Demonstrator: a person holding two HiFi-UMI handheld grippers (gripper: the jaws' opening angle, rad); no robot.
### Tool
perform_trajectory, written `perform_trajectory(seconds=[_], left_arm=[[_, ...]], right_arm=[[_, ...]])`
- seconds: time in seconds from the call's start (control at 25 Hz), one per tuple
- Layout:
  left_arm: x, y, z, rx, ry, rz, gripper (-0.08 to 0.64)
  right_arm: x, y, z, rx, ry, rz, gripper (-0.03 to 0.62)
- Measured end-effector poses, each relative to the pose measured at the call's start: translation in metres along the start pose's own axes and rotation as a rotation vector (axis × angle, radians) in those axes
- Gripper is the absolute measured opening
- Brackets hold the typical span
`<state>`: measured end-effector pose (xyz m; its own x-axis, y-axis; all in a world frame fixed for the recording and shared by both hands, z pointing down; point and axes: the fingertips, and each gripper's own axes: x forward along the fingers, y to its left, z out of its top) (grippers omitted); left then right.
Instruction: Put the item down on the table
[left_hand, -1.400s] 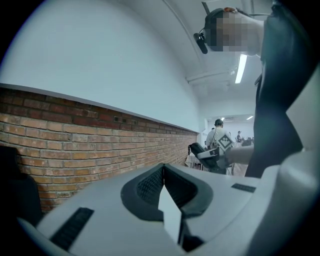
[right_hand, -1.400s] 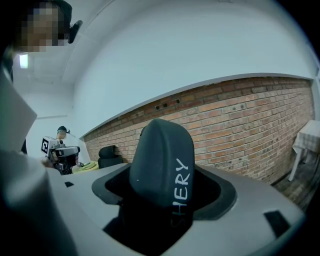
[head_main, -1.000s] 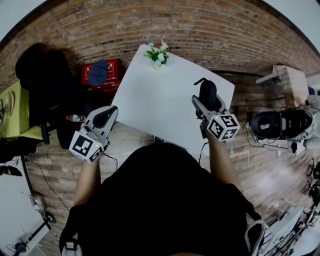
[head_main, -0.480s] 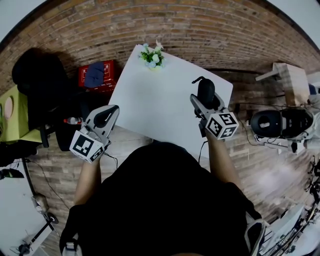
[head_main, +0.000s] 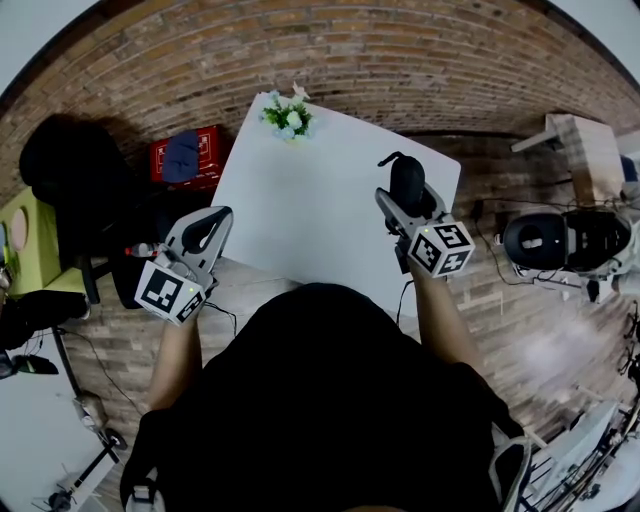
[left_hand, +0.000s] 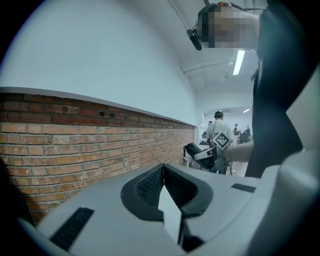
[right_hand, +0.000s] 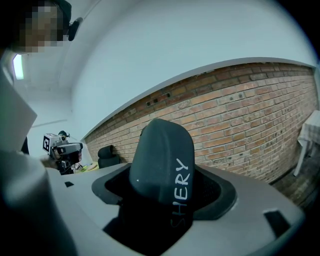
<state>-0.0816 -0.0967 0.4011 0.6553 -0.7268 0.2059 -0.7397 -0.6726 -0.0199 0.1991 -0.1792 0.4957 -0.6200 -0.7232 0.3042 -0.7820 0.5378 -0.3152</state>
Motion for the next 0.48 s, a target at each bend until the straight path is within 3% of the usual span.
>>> perform_trajectory(seconds=[0.48], left_arm=[[0.028, -0.017, 0.014, 0.023, 0.037, 0.004, 0.012]], right_arm=[[-0.004, -0.027, -0.003, 0.043, -0.016, 0.029, 0.371]])
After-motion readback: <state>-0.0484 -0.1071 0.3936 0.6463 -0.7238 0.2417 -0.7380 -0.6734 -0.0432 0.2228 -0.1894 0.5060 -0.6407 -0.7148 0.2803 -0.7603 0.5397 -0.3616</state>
